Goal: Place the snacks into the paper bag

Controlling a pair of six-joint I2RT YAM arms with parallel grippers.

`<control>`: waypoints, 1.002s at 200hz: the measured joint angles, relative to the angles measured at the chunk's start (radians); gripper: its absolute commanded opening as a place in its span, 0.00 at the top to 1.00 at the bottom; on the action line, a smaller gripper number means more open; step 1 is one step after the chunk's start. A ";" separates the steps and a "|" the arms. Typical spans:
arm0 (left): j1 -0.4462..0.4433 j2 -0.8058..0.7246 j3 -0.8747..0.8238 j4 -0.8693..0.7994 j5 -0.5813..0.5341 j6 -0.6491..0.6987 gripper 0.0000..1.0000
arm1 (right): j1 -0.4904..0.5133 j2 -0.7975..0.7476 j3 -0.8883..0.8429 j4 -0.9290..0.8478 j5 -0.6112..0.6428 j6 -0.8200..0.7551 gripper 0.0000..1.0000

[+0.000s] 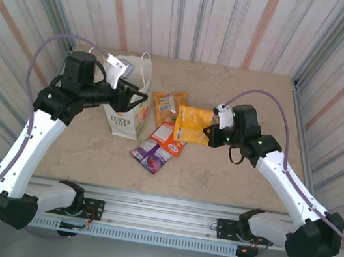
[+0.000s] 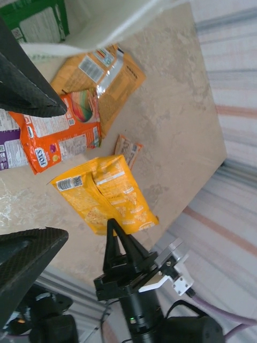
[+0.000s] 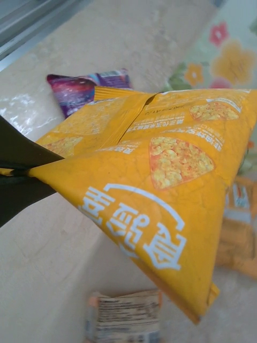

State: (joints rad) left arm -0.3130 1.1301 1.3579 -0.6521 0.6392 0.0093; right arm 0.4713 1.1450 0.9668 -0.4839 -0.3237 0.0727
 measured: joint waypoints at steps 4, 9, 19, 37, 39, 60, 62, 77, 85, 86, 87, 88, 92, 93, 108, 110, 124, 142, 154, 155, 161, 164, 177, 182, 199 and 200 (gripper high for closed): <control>-0.005 0.001 0.000 0.000 0.007 0.013 0.41 | 0.000 -0.003 0.006 -0.008 -0.013 -0.034 1.00; -0.011 0.002 -0.001 0.000 0.016 0.027 0.40 | 0.000 -0.006 0.016 -0.017 -0.026 -0.072 1.00; -0.023 0.003 -0.002 0.000 0.033 0.056 0.40 | 0.001 -0.009 0.036 -0.038 -0.051 -0.140 1.00; -0.048 0.012 -0.004 -0.001 0.060 0.110 0.39 | 0.002 -0.010 0.079 -0.080 -0.096 -0.271 1.00; -0.051 0.014 -0.004 -0.001 0.062 0.116 0.39 | 0.002 -0.010 0.084 -0.086 -0.100 -0.284 1.00; -0.092 0.039 -0.004 -0.005 0.080 0.182 0.38 | 0.014 -0.008 0.131 -0.140 -0.134 -0.417 1.00; -0.097 0.042 -0.004 -0.008 0.082 0.191 0.38 | 0.016 -0.008 0.135 -0.146 -0.137 -0.431 1.00; -0.140 0.069 -0.003 -0.025 0.087 0.238 0.38 | 0.040 -0.006 0.158 -0.169 -0.146 -0.504 1.00; -0.161 0.085 -0.003 -0.036 0.091 0.260 0.37 | 0.053 -0.006 0.164 -0.177 -0.146 -0.533 1.00; -0.163 0.086 -0.003 -0.036 0.091 0.261 0.37 | 0.054 -0.006 0.165 -0.177 -0.146 -0.535 1.00; -0.167 0.089 -0.003 -0.038 0.092 0.266 0.37 | 0.055 -0.006 0.165 -0.177 -0.146 -0.537 1.00; -0.169 0.091 -0.003 -0.039 0.091 0.268 0.37 | 0.058 -0.006 0.166 -0.177 -0.146 -0.542 1.00; -0.181 0.100 -0.002 -0.046 0.092 0.277 0.37 | 0.066 -0.006 0.168 -0.179 -0.145 -0.556 1.00; -0.182 0.101 -0.002 -0.047 0.092 0.278 0.37 | 0.067 -0.006 0.169 -0.179 -0.145 -0.557 1.00; -0.214 0.138 0.006 -0.073 0.093 0.303 0.37 | 0.091 -0.006 0.171 -0.180 -0.141 -0.592 1.00; -0.217 0.144 0.009 -0.077 0.093 0.303 0.37 | 0.094 -0.006 0.171 -0.180 -0.140 -0.596 1.00; -0.238 0.181 0.027 -0.099 0.093 0.315 0.38 | 0.114 0.000 0.177 -0.182 -0.130 -0.616 1.00; -0.256 0.216 0.046 -0.120 0.094 0.327 0.38 | 0.137 0.017 0.200 -0.182 -0.114 -0.636 1.00; -0.263 0.231 0.053 -0.131 0.098 0.330 0.39 | 0.150 0.025 0.213 -0.183 -0.098 -0.645 1.00; -0.264 0.233 0.054 -0.132 0.098 0.330 0.40 | 0.151 0.025 0.214 -0.183 -0.097 -0.647 1.00; -0.266 0.238 0.056 -0.137 0.099 0.332 0.41 | 0.158 0.029 0.220 -0.182 -0.089 -0.654 1.00; -0.268 0.241 0.056 -0.138 0.099 0.332 0.41 | 0.160 0.031 0.223 -0.182 -0.086 -0.657 1.00; -0.273 0.250 0.060 -0.142 0.101 0.332 0.50 | 0.171 0.039 0.233 -0.182 -0.069 -0.665 1.00; -0.276 0.252 0.061 -0.142 0.101 0.333 0.53 | 0.173 0.041 0.236 -0.180 -0.065 -0.666 1.00; -0.278 0.256 0.064 -0.147 0.101 0.335 0.58 | 0.183 0.047 0.236 -0.175 -0.056 -0.673 1.00; -0.278 0.256 0.064 -0.148 0.101 0.335 0.58 | 0.184 0.047 0.236 -0.175 -0.055 -0.674 1.00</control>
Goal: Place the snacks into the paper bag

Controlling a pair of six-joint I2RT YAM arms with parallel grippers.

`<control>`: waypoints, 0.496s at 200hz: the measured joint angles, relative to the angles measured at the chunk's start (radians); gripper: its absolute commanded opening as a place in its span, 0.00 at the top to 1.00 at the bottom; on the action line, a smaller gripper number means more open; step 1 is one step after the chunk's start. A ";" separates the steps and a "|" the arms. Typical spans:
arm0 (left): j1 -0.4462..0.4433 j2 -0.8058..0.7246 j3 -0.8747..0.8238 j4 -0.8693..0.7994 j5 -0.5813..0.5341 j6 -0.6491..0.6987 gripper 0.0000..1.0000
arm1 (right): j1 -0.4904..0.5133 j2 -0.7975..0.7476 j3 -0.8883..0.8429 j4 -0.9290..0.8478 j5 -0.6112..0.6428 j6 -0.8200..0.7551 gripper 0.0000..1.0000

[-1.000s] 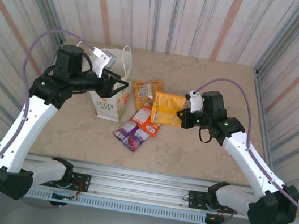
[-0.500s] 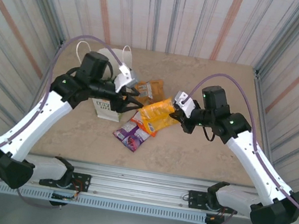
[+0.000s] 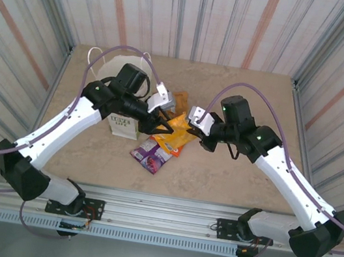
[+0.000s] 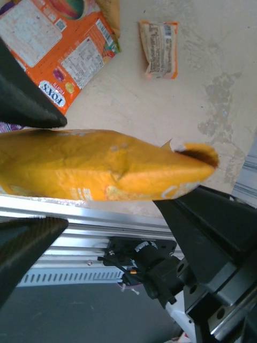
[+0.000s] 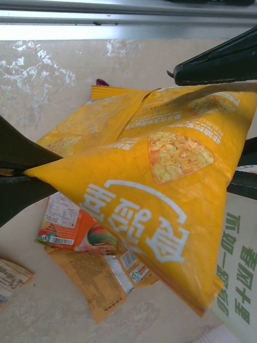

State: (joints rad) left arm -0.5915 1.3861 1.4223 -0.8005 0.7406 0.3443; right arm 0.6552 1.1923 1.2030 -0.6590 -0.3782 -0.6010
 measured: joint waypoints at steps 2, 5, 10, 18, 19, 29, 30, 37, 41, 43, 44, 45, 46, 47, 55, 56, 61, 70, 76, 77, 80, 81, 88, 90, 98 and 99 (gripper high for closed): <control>0.000 0.000 0.000 0.000 0.000 0.000 0.58 | 0.000 0.001 0.000 0.000 0.001 -0.001 1.00; 0.000 0.001 0.001 -0.001 0.000 0.000 0.59 | 0.002 0.002 0.000 0.000 0.002 -0.003 1.00; 0.000 0.002 0.002 -0.003 0.000 -0.001 0.60 | 0.003 0.003 0.000 0.000 0.006 -0.005 1.00; 0.000 0.003 0.003 -0.005 0.000 0.000 0.63 | 0.007 0.005 0.001 0.002 0.011 -0.007 1.00; 0.000 0.003 0.003 -0.005 0.000 0.000 0.63 | 0.007 0.005 0.001 0.002 0.011 -0.007 1.00; 0.000 0.006 0.005 -0.010 0.000 0.000 0.67 | 0.009 0.006 0.002 0.005 0.015 -0.010 1.00; 0.000 0.006 0.005 -0.011 0.000 -0.002 0.68 | 0.010 0.006 0.002 0.005 0.015 -0.010 1.00; -0.001 0.007 0.006 -0.014 0.000 -0.001 0.71 | 0.011 0.006 0.003 0.006 0.017 -0.010 1.00; -0.002 0.010 0.008 -0.016 -0.001 0.000 0.73 | 0.013 0.006 0.003 0.006 0.019 -0.010 1.00; -0.003 0.010 0.008 -0.018 0.000 0.000 0.74 | 0.013 0.006 0.004 0.007 0.019 -0.010 1.00; -0.003 0.010 0.010 -0.019 0.000 -0.001 0.74 | 0.013 0.006 0.005 0.007 0.019 -0.010 1.00; -0.003 0.010 0.010 -0.019 0.000 0.000 0.74 | 0.013 0.006 0.005 0.007 0.019 -0.010 1.00; -0.004 0.011 0.010 -0.019 -0.001 0.000 0.75 | 0.013 0.006 0.005 0.007 0.019 -0.010 1.00; -0.004 0.011 0.011 -0.020 -0.001 0.000 0.75 | 0.013 0.006 0.005 0.007 0.020 -0.010 1.00; -0.006 0.013 0.016 -0.025 -0.001 0.000 0.78 | 0.013 0.006 0.005 0.008 0.023 -0.010 1.00; -0.006 0.013 0.016 -0.025 -0.001 0.000 0.79 | 0.013 0.006 0.005 0.008 0.023 -0.010 1.00; -0.006 0.014 0.019 -0.028 -0.001 0.000 0.81 | 0.013 0.006 0.005 0.009 0.023 -0.010 1.00; -0.006 0.016 0.024 -0.035 -0.003 0.000 0.84 | 0.013 0.006 0.005 0.013 0.024 -0.010 1.00; -0.006 0.016 0.027 -0.038 -0.006 0.000 0.85 | 0.013 0.006 0.005 0.015 0.026 -0.010 1.00; -0.006 0.016 0.027 -0.038 -0.006 -0.001 0.85 | 0.013 0.006 0.005 0.015 0.026 -0.010 1.00; -0.006 0.016 0.029 -0.040 -0.010 0.000 0.86 | 0.013 0.006 0.005 0.017 0.026 -0.010 1.00; -0.006 0.016 0.029 -0.040 -0.010 0.000 0.86 | 0.013 0.006 0.005 0.018 0.026 -0.010 1.00; -0.006 0.016 0.032 -0.041 -0.013 0.000 0.88 | 0.013 0.006 0.005 0.022 0.027 -0.010 1.00; -0.006 0.016 0.033 -0.042 -0.016 0.000 0.88 | 0.013 0.006 0.005 0.023 0.027 -0.010 1.00; -0.006 0.016 0.038 -0.042 -0.025 -0.001 0.90 | 0.013 0.006 0.005 0.026 0.028 -0.010 0.96; -0.006 0.016 0.039 -0.042 -0.026 0.000 0.90 | 0.013 0.006 0.005 0.026 0.029 -0.010 0.95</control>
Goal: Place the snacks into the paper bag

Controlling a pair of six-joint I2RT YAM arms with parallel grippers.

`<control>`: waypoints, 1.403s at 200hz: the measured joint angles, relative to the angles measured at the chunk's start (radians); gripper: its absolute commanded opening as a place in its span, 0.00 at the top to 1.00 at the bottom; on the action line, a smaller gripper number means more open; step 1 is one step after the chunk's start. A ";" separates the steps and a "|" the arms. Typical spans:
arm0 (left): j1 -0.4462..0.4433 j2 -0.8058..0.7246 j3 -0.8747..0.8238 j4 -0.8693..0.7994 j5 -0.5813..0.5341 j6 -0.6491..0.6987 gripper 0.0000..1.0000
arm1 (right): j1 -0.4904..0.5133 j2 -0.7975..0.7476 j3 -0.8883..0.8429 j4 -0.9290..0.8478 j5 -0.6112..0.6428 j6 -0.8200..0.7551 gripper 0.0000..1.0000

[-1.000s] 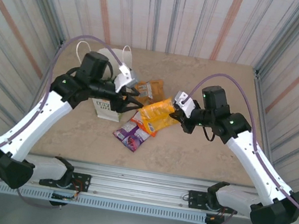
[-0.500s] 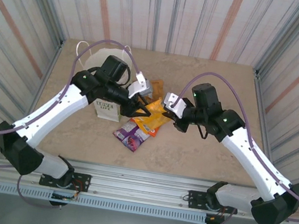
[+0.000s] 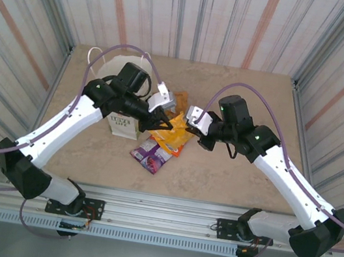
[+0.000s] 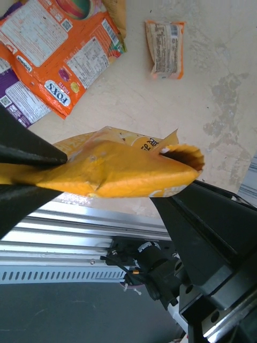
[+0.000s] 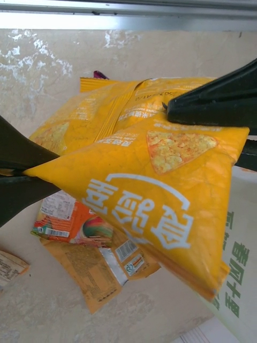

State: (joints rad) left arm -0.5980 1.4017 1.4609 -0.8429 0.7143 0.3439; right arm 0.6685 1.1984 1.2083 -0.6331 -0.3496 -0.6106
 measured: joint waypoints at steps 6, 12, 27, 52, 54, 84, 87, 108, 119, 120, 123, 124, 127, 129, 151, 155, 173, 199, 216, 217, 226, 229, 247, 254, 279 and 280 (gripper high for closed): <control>0.000 0.000 0.004 0.000 -0.007 -0.001 0.91 | 0.000 0.000 0.000 0.004 0.002 0.000 0.91; 0.000 0.000 0.008 -0.002 -0.016 -0.002 0.92 | 0.000 0.000 0.000 0.006 0.005 0.002 0.85; 0.000 0.000 0.027 -0.015 -0.050 -0.009 0.93 | -0.002 -0.006 -0.004 0.021 0.010 0.013 0.70; 0.000 0.000 0.090 -0.051 -0.108 -0.024 0.97 | -0.034 -0.054 -0.053 0.084 0.003 0.068 0.56; 0.001 0.000 0.097 -0.054 -0.113 -0.026 0.97 | -0.040 -0.059 -0.058 0.090 -0.002 0.071 0.55; 0.013 0.006 0.208 -0.091 -0.193 -0.065 0.98 | -0.138 -0.119 -0.128 0.194 -0.062 0.198 0.51; 0.014 0.009 0.223 -0.097 -0.204 -0.071 0.98 | -0.148 -0.124 -0.135 0.206 -0.068 0.217 0.51; 0.017 0.028 0.329 -0.117 -0.291 -0.103 1.00 | -0.173 -0.140 -0.171 0.261 -0.095 0.291 0.51; 0.019 0.034 0.377 -0.124 -0.340 -0.121 1.00 | -0.174 -0.140 -0.184 0.277 -0.103 0.319 0.51; 0.020 0.034 0.380 -0.124 -0.344 -0.122 1.00 | -0.174 -0.140 -0.184 0.277 -0.103 0.321 0.51; 0.020 0.035 0.394 -0.126 -0.356 -0.126 1.00 | -0.174 -0.140 -0.187 0.280 -0.106 0.329 0.51; 0.021 0.036 0.396 -0.126 -0.359 -0.127 1.00 | -0.174 -0.140 -0.188 0.281 -0.106 0.332 0.51; 0.023 0.038 0.413 -0.127 -0.375 -0.137 1.00 | -0.174 -0.140 -0.190 0.282 -0.109 0.339 0.51; 0.024 0.039 0.419 -0.127 -0.380 -0.139 1.00 | -0.174 -0.139 -0.191 0.283 -0.111 0.343 0.51; 0.061 0.068 0.550 -0.152 -0.460 -0.193 1.00 | -0.174 -0.138 -0.192 0.298 -0.124 0.380 0.51; 0.067 0.074 0.573 -0.157 -0.475 -0.200 1.00 | -0.174 -0.138 -0.192 0.301 -0.126 0.387 0.51; 0.090 0.106 0.685 -0.190 -0.552 -0.237 1.00 | -0.174 -0.136 -0.192 0.305 -0.130 0.403 0.51; 0.108 0.116 0.760 -0.234 -0.646 -0.281 1.00 | -0.174 -0.126 -0.192 0.304 -0.140 0.420 0.51; 0.138 0.110 0.776 -0.267 -0.694 -0.310 1.00 | -0.174 -0.120 -0.192 0.303 -0.145 0.423 0.51; 0.139 0.110 0.776 -0.269 -0.696 -0.311 1.00 | -0.174 -0.119 -0.192 0.303 -0.145 0.423 0.51; 0.153 0.109 0.786 -0.290 -0.724 -0.325 1.00 | -0.174 -0.117 -0.192 0.303 -0.146 0.424 0.51; 0.158 0.109 0.791 -0.300 -0.735 -0.328 1.00 | -0.174 -0.117 -0.192 0.303 -0.146 0.424 0.51; 0.176 0.107 0.814 -0.351 -0.779 -0.349 1.00 | -0.174 -0.112 -0.192 0.303 -0.149 0.427 0.51; 0.182 0.105 0.820 -0.369 -0.796 -0.353 1.00 | -0.174 -0.107 -0.192 0.303 -0.150 0.428 0.51; 0.196 0.095 0.823 -0.438 -0.868 -0.365 1.00 | -0.174 -0.096 -0.192 0.302 -0.154 0.444 0.52; 0.197 0.095 0.823 -0.440 -0.870 -0.366 1.00 | -0.174 -0.095 -0.192 0.302 -0.155 0.444 0.52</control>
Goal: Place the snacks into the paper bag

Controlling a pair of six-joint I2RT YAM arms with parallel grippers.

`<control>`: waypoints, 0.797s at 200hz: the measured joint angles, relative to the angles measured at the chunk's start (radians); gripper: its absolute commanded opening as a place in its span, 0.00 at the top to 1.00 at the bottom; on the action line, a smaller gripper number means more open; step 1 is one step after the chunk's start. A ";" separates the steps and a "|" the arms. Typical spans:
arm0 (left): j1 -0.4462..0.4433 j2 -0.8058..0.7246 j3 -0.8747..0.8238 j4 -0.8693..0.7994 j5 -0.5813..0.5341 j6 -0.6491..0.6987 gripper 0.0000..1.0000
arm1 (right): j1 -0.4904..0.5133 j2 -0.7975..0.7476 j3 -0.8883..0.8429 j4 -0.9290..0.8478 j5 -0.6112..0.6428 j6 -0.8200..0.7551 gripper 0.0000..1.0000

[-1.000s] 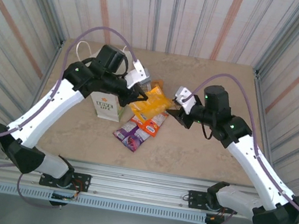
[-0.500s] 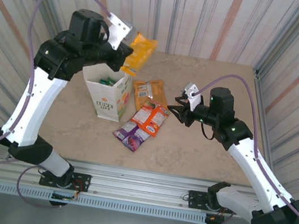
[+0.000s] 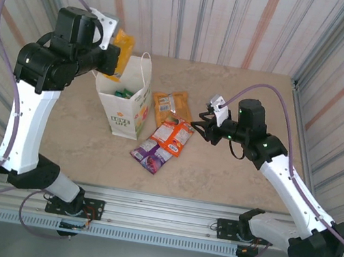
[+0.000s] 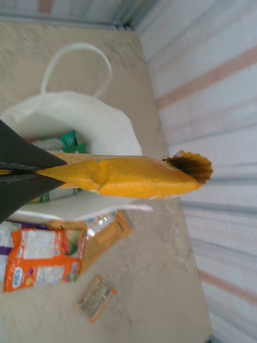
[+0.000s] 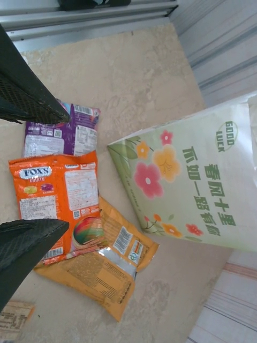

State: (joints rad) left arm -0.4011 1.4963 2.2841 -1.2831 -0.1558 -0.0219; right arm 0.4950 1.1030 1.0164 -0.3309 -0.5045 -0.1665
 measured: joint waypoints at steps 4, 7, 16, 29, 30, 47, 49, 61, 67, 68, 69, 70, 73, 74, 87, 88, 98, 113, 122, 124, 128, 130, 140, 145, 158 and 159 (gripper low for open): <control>0.003 0.000 0.000 -0.010 -0.012 -0.001 1.00 | 0.000 0.001 0.000 0.000 -0.003 0.002 0.52; 0.003 0.000 0.000 -0.017 -0.020 -0.002 1.00 | 0.000 0.002 0.000 -0.001 -0.004 0.002 0.52; 0.011 0.003 0.000 -0.037 -0.039 -0.002 1.00 | 0.000 0.003 0.000 -0.002 -0.011 0.003 0.53; 0.021 0.013 0.000 -0.058 -0.056 -0.002 1.00 | 0.000 0.004 0.000 -0.006 -0.017 0.003 0.52; 0.022 0.014 0.000 -0.059 -0.056 -0.002 1.00 | 0.000 0.004 0.000 -0.006 -0.017 0.003 0.52; 0.033 0.042 0.000 -0.072 -0.072 -0.001 1.00 | 0.000 0.004 0.000 -0.010 -0.020 0.004 0.53; 0.034 0.045 0.000 -0.073 -0.073 -0.002 1.00 | 0.000 0.004 0.000 -0.010 -0.020 0.005 0.53; 0.040 0.071 -0.003 -0.073 -0.077 0.001 1.00 | 0.000 0.004 0.000 -0.013 -0.020 0.008 0.53; 0.044 0.087 -0.006 -0.072 -0.076 0.003 1.00 | 0.000 0.004 0.000 -0.013 -0.020 0.010 0.54; 0.045 0.089 -0.006 -0.072 -0.076 0.003 1.00 | 0.000 0.004 0.000 -0.013 -0.020 0.010 0.53; 0.046 0.093 -0.007 -0.071 -0.075 0.003 1.00 | 0.000 0.004 -0.001 -0.013 -0.020 0.010 0.53; 0.047 0.094 -0.007 -0.071 -0.075 0.004 1.00 | 0.000 0.004 -0.001 -0.013 -0.020 0.010 0.53; 0.049 0.103 -0.008 -0.070 -0.074 0.006 1.00 | 0.000 0.004 -0.001 -0.013 -0.020 0.011 0.53; 0.049 0.105 -0.008 -0.070 -0.074 0.007 1.00 | 0.000 0.004 -0.002 -0.013 -0.020 0.012 0.53; 0.061 0.139 -0.010 -0.062 -0.070 0.011 1.00 | 0.000 0.004 -0.005 -0.013 -0.020 0.025 0.53; 0.062 0.143 -0.010 -0.061 -0.070 0.011 1.00 | 0.000 0.004 -0.005 -0.013 -0.020 0.026 0.53; 0.069 0.167 -0.010 -0.055 -0.069 0.018 1.00 | 0.000 0.004 -0.009 -0.013 -0.020 0.030 0.54; 0.074 0.200 -0.010 -0.055 -0.069 0.018 1.00 | 0.001 0.003 -0.018 -0.013 -0.019 0.035 0.54; 0.075 0.216 -0.010 -0.057 -0.063 0.018 1.00 | 0.001 0.003 -0.024 -0.014 -0.016 0.036 0.54; 0.075 0.219 -0.010 -0.058 -0.062 0.018 1.00 | 0.001 0.003 -0.026 -0.013 -0.015 0.036 0.53; 0.075 0.226 -0.010 -0.060 -0.060 0.018 1.00 | 0.001 0.002 -0.028 -0.014 -0.013 0.036 0.54; 0.075 0.228 -0.010 -0.061 -0.059 0.018 1.00 | 0.001 0.002 -0.029 -0.014 -0.013 0.036 0.54; 0.075 0.243 -0.010 -0.074 -0.051 0.018 0.98 | 0.001 0.002 -0.035 -0.014 -0.012 0.036 0.54; 0.075 0.248 -0.010 -0.080 -0.047 0.018 0.97 | 0.001 0.002 -0.038 -0.014 -0.012 0.036 0.54; 0.075 0.266 -0.010 -0.095 -0.037 0.017 0.95 | 0.001 0.002 -0.039 -0.017 -0.009 0.036 0.53; 0.075 0.267 -0.010 -0.097 -0.037 0.017 0.94 | 0.001 0.002 -0.039 -0.017 -0.009 0.036 0.53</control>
State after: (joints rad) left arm -0.3264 1.7638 2.2745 -1.3796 -0.1928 -0.0051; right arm 0.4961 1.1049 0.9775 -0.3481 -0.5133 -0.1307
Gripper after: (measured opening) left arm 0.052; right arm 0.464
